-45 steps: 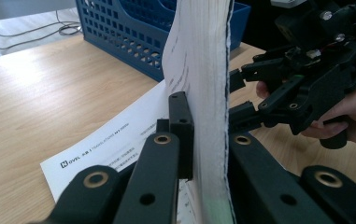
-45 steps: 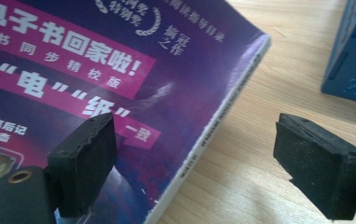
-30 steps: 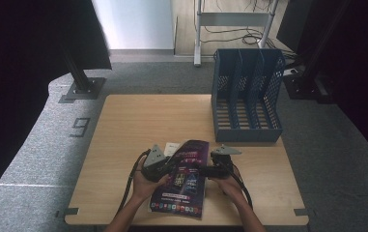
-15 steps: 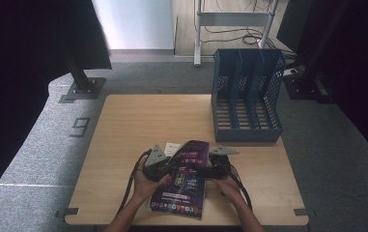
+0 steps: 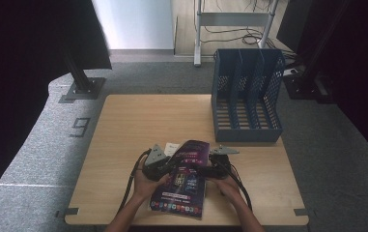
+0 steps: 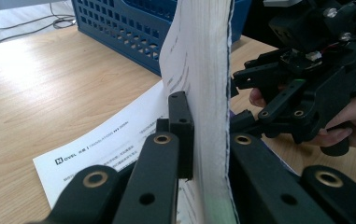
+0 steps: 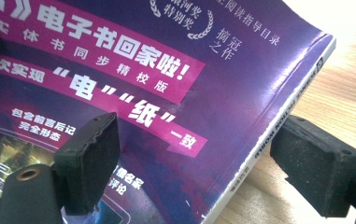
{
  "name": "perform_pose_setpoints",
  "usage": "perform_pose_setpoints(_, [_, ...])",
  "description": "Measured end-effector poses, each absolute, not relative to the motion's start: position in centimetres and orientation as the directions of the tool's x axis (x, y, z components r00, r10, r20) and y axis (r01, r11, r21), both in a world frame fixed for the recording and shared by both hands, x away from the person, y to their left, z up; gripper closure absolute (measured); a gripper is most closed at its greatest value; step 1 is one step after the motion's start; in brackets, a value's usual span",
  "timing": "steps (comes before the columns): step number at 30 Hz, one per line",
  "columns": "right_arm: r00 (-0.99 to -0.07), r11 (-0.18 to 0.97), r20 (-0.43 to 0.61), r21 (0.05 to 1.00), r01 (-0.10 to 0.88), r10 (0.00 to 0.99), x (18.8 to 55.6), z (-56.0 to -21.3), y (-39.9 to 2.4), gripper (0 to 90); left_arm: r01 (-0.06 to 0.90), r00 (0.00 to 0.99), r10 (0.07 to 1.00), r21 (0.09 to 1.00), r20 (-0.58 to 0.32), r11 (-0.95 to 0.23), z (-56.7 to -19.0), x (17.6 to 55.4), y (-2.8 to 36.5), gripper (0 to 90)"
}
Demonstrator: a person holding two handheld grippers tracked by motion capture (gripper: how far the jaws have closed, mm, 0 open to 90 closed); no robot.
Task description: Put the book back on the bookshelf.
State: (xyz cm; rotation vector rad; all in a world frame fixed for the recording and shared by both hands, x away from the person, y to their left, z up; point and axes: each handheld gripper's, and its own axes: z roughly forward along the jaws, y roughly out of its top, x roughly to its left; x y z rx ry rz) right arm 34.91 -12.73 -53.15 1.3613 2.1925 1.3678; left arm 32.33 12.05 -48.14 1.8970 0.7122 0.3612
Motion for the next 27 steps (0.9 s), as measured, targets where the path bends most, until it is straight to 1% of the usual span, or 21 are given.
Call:
perform_pose_setpoints(7, [-0.557,0.130,0.289,0.793,0.595,0.779,35.1,-53.4,-12.6,15.2,0.291,0.787,0.614,0.910,-0.052,-0.296,-47.9,31.9,11.8,86.2])
perform_pose_setpoints(13, [-0.558,0.131,0.297,0.788,0.601,0.775,35.2,-53.5,-12.7,15.4,0.306,0.784,0.617,0.906,-0.066,-0.291,-48.2,32.2,12.0,86.1])
perform_pose_setpoints(17, [-0.551,0.126,0.294,0.790,0.601,0.781,35.0,-53.2,-12.8,18.3,0.325,0.774,0.628,0.902,-0.081,-0.283,-48.6,32.7,12.3,85.9])
perform_pose_setpoints(22, [-0.552,0.124,0.285,0.799,0.588,0.783,34.8,-52.8,-12.9,21.7,0.338,0.760,0.647,0.888,-0.063,-0.311,-49.4,32.9,11.8,85.4])
perform_pose_setpoints(27, [-0.554,0.125,0.278,0.804,0.581,0.785,34.5,-52.5,-13.0,24.5,0.351,0.755,0.651,0.885,-0.074,-0.307,-50.0,33.2,11.8,85.5])
